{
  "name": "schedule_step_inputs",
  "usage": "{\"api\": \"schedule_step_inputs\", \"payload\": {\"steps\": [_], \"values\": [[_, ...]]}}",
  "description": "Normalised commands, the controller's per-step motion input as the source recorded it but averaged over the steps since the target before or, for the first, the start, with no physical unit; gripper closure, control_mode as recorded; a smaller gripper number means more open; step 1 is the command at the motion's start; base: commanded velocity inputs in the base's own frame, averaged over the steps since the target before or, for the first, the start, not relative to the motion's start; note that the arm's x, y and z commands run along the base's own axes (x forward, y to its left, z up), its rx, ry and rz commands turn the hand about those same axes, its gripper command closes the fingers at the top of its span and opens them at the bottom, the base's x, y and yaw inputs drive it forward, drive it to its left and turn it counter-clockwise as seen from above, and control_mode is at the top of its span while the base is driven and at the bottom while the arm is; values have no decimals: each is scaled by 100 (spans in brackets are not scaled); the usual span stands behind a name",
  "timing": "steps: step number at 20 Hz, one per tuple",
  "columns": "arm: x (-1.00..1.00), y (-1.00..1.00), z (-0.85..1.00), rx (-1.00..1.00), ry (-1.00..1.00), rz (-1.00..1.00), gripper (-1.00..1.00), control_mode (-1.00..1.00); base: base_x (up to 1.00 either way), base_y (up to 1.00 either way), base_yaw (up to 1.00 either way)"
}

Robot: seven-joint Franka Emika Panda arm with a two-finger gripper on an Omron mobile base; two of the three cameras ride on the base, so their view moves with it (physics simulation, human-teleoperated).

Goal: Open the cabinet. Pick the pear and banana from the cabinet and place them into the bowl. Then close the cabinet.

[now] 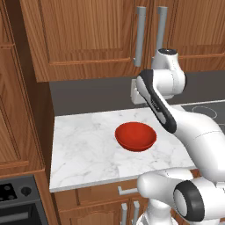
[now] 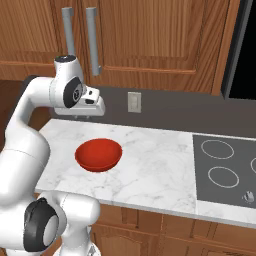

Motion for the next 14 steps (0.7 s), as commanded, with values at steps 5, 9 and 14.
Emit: {"api": "schedule_step_inputs", "payload": {"steps": [5, 9, 14], "values": [[-9, 0, 13, 0, -16, 0, -100, -100, 0, 0, 0], [-36, 0, 56, 0, -45, 0, -100, -100, 0, 0, 0], [-48, -4, 63, 0, -54, 0, -100, -100, 0, 0, 0]]}}
